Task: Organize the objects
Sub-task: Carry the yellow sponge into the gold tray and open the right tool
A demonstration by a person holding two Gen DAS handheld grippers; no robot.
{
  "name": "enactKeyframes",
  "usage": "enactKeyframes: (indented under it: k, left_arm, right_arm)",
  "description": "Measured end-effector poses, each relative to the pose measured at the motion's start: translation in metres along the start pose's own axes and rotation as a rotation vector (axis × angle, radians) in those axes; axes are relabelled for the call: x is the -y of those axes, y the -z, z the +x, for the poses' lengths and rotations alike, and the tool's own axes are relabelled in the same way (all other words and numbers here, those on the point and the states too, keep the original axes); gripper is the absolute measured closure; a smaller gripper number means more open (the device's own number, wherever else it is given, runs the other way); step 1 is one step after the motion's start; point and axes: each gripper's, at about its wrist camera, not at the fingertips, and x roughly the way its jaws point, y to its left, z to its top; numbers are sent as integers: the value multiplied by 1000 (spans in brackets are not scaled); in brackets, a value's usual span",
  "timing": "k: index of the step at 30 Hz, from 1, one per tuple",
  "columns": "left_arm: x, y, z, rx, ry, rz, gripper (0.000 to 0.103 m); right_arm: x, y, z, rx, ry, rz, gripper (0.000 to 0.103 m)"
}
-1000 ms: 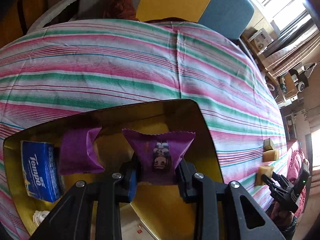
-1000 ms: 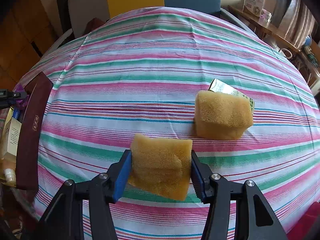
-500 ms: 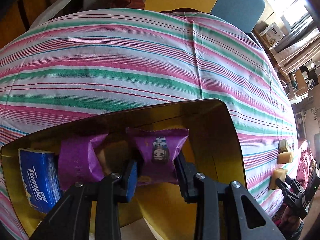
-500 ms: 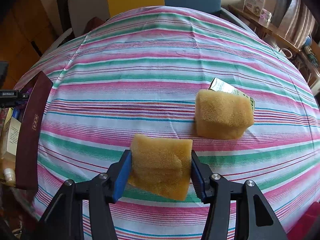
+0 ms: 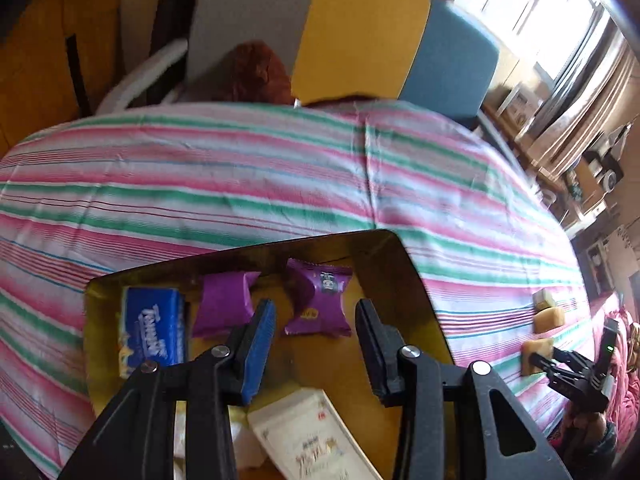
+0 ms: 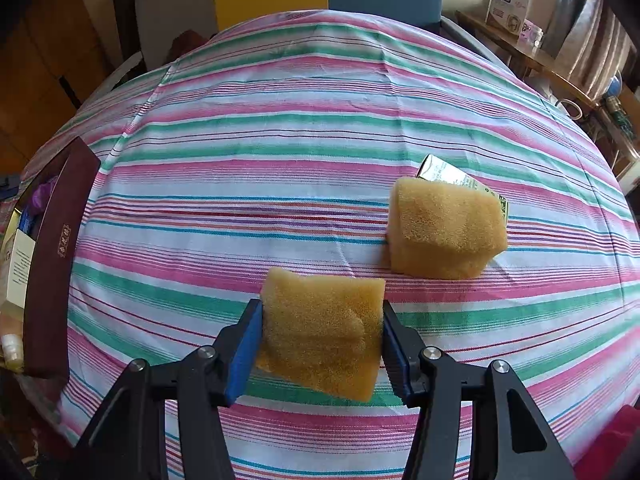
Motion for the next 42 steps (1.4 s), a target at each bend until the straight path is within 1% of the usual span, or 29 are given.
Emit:
enactKeyframes:
  k: [4,6,9,11,14,18,21,24,28,32,35,38,40,42]
  left_arm:
    - [-3,35,-44,105,-4,1,61]
    - [-6,54,-61,146,-19,0,61]
    - [-13,76,-78,182,-27,-10,61]
    - [-20,87,-83,195,-27,-36,61]
    - [-31,105,-93,203,-24,-69,61]
    - [-45,120,-101,213,-20,-95,61]
    - [-54,132,-105,216,-11,-119,61]
    - [-63,140,-108,218,-6,-143,61]
    - [-72,146,-112,224,-12,-164,61]
    - [-75,148,-113,225,-15,-170,61]
    - [-73,148,-115,230,-39,-159,61]
    - [-69,146,-117,243,-66,-139,61]
    - [-66,146,-118,253,-84,-130,61]
    - [-62,145,-119,261,-105,-114,61]
  right_arm:
    - [-5,-6,-14,27,-25,22,47]
    - [-23,-14,-30,70,-65,11,47]
    - [-75,-29,-56,133,-148,-72,47]
    - [-119,-39,-67,155,-201,-148,47]
    - [-185,-50,-75,178,-250,-267,46]
    - [-261,-56,-66,174,-243,-444,46]
    - [-298,-55,-45,148,-165,-552,46]
    - [-318,-55,-24,116,-128,-623,46]
    - [-334,-54,-3,85,-89,-709,46]
    - [-344,-52,13,46,-83,-752,45]
    - [-345,-51,22,17,-102,-751,42]
    - [-341,-51,18,32,-112,-730,39]
    - [-336,-51,11,63,-115,-712,29]
    - [-330,-50,3,84,-131,-684,26]
